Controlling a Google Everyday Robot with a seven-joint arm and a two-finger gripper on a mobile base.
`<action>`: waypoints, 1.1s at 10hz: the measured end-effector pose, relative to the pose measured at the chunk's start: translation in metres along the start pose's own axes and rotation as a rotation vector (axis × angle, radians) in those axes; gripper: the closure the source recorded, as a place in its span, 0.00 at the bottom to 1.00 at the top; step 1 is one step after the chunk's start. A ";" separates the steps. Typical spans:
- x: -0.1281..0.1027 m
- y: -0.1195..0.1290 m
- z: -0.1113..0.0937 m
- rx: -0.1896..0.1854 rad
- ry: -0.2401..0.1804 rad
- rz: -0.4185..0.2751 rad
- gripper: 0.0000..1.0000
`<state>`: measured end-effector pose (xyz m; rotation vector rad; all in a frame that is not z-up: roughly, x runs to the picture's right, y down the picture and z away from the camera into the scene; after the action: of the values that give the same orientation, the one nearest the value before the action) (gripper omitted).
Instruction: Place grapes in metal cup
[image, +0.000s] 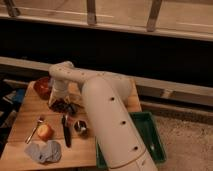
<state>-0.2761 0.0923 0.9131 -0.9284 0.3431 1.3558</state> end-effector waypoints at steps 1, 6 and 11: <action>0.001 0.002 0.003 -0.005 0.010 -0.001 0.54; 0.006 0.007 0.004 -0.008 0.026 -0.006 0.99; 0.015 0.013 -0.054 0.013 -0.085 -0.014 1.00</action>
<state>-0.2686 0.0621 0.8645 -0.8585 0.2796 1.3742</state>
